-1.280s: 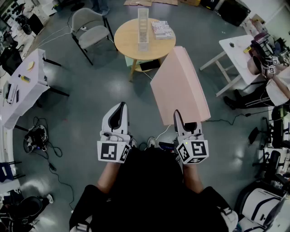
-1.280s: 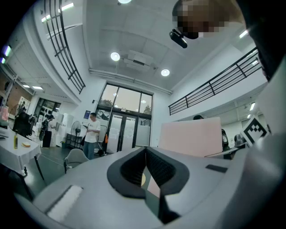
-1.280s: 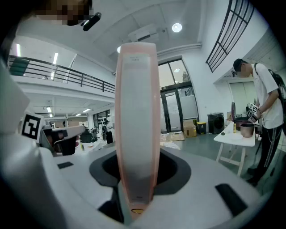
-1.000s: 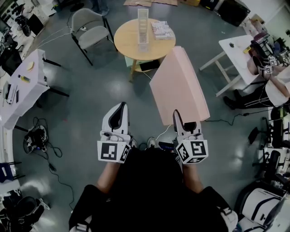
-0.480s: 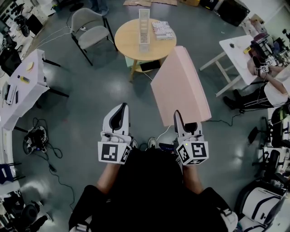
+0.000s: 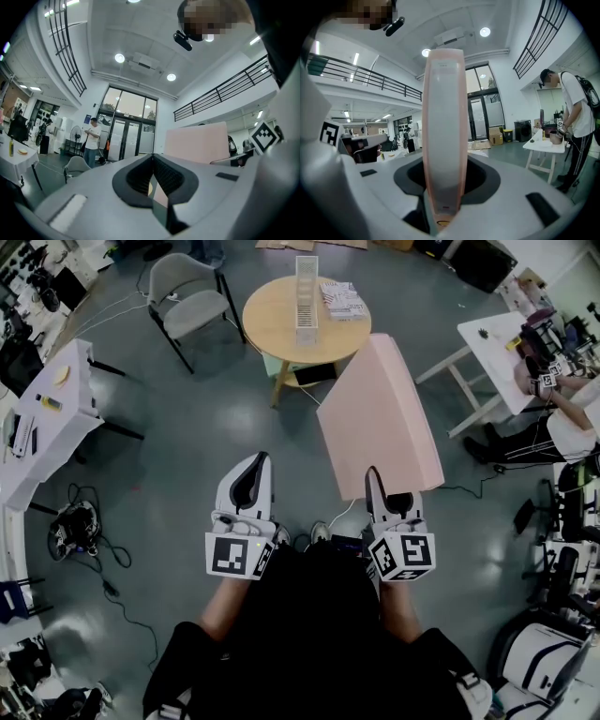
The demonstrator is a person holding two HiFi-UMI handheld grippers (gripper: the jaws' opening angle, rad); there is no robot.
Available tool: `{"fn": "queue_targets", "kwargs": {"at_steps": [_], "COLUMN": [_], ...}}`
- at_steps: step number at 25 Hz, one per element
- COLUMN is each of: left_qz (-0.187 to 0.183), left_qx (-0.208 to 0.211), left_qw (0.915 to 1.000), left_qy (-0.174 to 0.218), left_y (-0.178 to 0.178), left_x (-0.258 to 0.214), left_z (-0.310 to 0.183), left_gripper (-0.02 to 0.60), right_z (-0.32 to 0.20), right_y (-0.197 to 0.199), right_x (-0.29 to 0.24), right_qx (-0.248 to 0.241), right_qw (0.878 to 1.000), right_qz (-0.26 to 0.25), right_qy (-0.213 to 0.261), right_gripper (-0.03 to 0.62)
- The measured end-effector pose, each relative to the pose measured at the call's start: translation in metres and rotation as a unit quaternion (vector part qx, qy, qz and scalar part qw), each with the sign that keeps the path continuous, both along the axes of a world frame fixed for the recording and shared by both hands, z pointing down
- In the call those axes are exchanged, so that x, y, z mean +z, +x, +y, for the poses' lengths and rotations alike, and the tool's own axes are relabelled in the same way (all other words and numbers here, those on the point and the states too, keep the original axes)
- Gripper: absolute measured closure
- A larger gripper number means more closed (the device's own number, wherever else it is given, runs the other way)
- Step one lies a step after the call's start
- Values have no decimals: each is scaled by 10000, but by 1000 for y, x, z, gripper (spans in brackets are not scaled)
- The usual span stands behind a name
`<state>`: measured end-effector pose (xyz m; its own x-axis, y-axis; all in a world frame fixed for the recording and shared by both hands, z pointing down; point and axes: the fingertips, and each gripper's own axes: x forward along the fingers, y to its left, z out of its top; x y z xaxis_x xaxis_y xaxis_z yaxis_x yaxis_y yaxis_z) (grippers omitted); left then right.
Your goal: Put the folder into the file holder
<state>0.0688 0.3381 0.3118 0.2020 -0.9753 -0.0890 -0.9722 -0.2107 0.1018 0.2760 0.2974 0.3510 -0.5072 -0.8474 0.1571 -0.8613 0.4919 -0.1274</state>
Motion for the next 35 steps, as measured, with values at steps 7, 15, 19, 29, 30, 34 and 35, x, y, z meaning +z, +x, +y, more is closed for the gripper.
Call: {"fn": "queue_targets", "kwargs": {"at_steps": [7, 15, 19, 29, 30, 34, 35], "left_qz": [71, 143, 144, 108, 107, 143, 144], "left_qx": [107, 134, 89, 29, 18, -52, -69], "left_qw": [9999, 9998, 9998, 9999, 9999, 9999, 9998], "left_qy": [63, -12, -48, -66, -57, -79, -104], "left_y": [-25, -44, -56, -75, -77, -84, -85], "left_x": [4, 10, 13, 15, 13, 15, 16], "left_z": [7, 3, -15, -102, -113, -154, -166], "left_gripper": [575, 575, 575, 575, 575, 575, 575], "right_z": [5, -8, -32, -125, -136, -178, -189], "right_y": [-25, -45, -55, -76, -77, -83, -85], "right_x": [-3, 2, 1, 5, 5, 7, 7], "right_qx": [128, 225, 242, 173, 167, 128, 107], "right_qw": [9999, 9997, 9996, 9997, 9997, 9998, 9998], "right_qz": [-34, -18, -84, -140, -145, -167, -170], "right_qy": [93, 65, 90, 69, 69, 44, 33], "right_gripper": [451, 451, 451, 453, 453, 453, 453]}}
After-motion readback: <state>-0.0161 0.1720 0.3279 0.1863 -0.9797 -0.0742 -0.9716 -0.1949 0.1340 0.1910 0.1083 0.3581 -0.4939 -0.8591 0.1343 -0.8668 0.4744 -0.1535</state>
